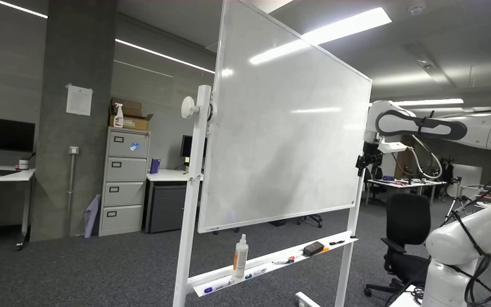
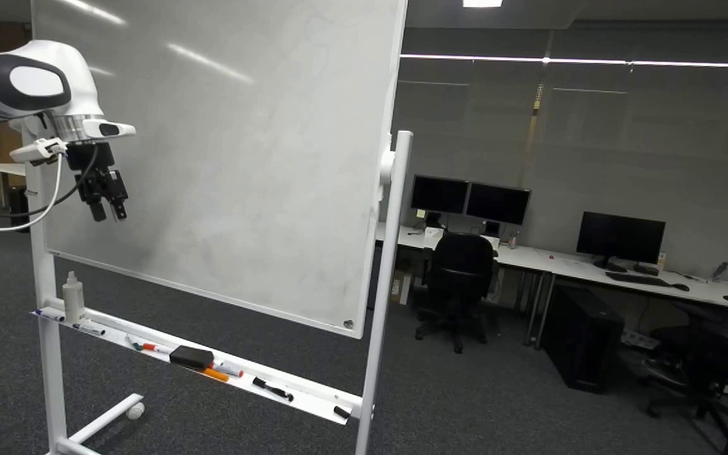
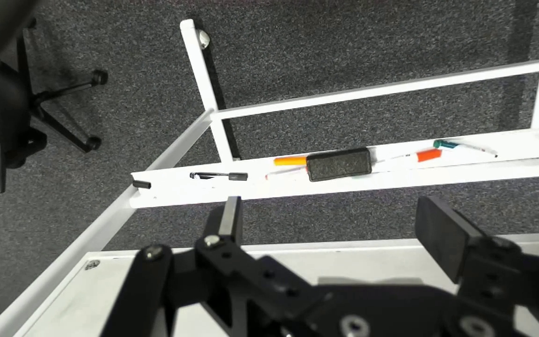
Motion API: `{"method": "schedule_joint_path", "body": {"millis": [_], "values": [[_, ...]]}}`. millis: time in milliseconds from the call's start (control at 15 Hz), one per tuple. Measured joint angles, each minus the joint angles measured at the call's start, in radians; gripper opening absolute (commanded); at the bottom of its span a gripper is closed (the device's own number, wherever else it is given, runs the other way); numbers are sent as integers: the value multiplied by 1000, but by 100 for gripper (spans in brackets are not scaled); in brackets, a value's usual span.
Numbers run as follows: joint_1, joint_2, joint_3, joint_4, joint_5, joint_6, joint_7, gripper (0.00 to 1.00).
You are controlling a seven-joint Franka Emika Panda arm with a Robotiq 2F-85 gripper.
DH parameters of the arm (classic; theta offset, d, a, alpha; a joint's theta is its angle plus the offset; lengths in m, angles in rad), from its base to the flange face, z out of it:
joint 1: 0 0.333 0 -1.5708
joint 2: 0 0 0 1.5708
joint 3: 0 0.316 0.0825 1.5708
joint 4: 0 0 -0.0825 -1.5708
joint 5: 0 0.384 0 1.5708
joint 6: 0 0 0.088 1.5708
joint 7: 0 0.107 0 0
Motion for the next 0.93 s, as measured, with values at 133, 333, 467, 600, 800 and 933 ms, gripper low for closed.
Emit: {"method": "schedule_joint_path", "body": {"millis": [133, 333, 467, 600, 800, 933], "values": [[3, 4, 0, 68, 1, -72, -6, 100], [13, 18, 0, 151, 14, -163, -43, 100], [25, 31, -2, 199, 26, -209, -74, 100], [38, 40, -6, 241, 38, -246, -108, 100], [58, 44, -23, 284, 62, -274, -154, 100], [63, 45, -30, 292, 71, -274, -165, 100]]}}
